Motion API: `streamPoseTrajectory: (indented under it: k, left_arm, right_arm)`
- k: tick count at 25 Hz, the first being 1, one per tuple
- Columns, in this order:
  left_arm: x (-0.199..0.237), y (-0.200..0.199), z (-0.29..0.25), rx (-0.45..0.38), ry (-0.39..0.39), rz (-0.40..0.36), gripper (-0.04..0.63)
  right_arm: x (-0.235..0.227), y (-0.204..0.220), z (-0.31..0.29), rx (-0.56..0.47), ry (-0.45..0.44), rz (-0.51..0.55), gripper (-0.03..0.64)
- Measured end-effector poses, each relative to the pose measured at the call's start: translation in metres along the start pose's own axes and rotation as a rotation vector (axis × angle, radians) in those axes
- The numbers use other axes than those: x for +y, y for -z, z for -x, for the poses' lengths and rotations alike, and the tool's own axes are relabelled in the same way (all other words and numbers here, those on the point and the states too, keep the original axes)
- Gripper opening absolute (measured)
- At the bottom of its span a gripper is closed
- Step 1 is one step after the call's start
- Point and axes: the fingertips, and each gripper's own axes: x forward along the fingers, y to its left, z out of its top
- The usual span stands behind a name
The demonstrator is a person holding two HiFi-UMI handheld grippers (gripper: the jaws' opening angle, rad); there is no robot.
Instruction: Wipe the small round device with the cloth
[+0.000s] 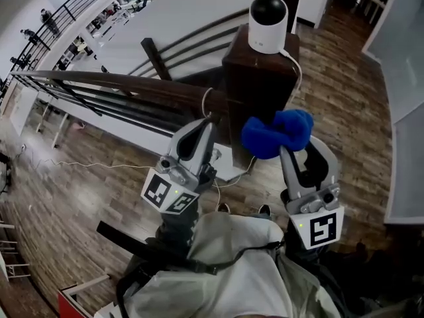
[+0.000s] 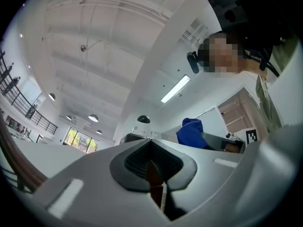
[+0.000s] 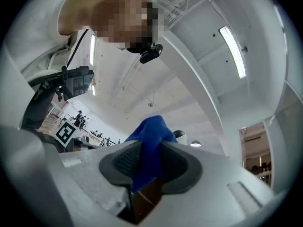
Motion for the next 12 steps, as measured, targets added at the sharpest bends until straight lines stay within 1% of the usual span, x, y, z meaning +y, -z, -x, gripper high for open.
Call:
streamPoseTrajectory:
  k: [3, 5, 6, 8, 10, 12]
  left_arm:
    - [0.002, -0.004, -0.002, -0.012, -0.005, -0.008, -0.012]
    - [0.004, -0.008, -0.006, -0.022, -0.002, -0.018, -0.012]
    - [0.006, -0.010, -0.009, -0.026, 0.001, -0.021, -0.012]
    - [0.010, -0.014, -0.016, -0.026, 0.007, -0.025, -0.012]
    - [0.013, -0.015, -0.021, -0.023, 0.009, -0.028, -0.012]
    - [0.015, -0.017, -0.027, -0.024, 0.015, -0.030, -0.012]
  right_arm:
    - [-0.002, -0.005, 0.000, -0.035, -0.018, -0.017, 0.118]
    - [-0.009, -0.010, -0.002, -0.045, -0.023, 0.009, 0.118]
    - [-0.015, -0.013, -0.005, -0.038, -0.025, 0.046, 0.118]
    - [-0.033, -0.024, -0.017, -0.022, -0.020, 0.162, 0.118]
    - [-0.056, -0.042, -0.035, -0.031, -0.003, 0.283, 0.118]
    - [-0.076, -0.061, -0.059, -0.047, 0.006, 0.378, 0.117]
